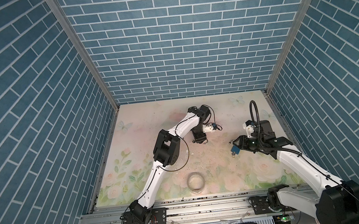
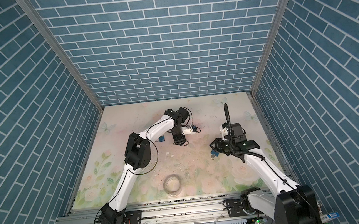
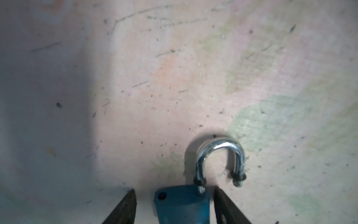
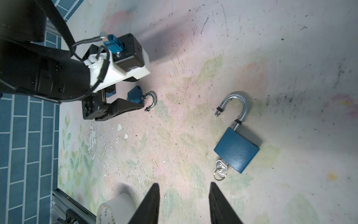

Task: Lock with the key

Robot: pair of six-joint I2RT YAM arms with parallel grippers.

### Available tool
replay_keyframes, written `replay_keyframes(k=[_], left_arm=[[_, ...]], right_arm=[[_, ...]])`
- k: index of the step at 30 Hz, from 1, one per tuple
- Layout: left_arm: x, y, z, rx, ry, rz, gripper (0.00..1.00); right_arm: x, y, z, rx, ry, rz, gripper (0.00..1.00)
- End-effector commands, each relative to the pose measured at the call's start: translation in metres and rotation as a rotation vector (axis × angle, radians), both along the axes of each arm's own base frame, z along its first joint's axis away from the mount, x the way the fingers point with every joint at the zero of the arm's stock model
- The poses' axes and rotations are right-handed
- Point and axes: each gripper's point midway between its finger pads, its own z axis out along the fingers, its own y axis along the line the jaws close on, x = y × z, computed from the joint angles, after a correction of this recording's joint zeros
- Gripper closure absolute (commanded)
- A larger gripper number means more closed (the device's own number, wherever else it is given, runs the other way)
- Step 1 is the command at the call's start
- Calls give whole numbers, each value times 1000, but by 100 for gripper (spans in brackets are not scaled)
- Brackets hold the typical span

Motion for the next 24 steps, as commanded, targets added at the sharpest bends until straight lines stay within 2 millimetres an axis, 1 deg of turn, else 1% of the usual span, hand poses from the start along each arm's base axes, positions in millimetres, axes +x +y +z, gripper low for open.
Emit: replay_keyframes(k=[1,3,5,13,16,18,20,24], left_arm=[[-13,9,-28,76,77,21,38],[-15,12,-31,93,91,26,40],[-16,14,-33,102,93,35,40],[-16,20,-31,127,92,67,41],[-16,20,-34,130,93,76,46],[-13,23,-37,150,78,91,50],[-11,26,-39,162,75,113,53],[-1,28,-34,138,68,215,58]], right_arm=[[-5,-3,-2,-19,-4,3,58],[-6,-3,-3,-21,-1,3,58],[-6,-4,-3,-21,-1,3,57],[-5,-4,-2,-19,-8,1,58],[-5,-4,0,-17,-14,1,57],[-5,-4,1,-16,-16,0,58],[-6,-4,1,-18,-17,-2,58],[-7,-7,1,-24,-22,-13,58]])
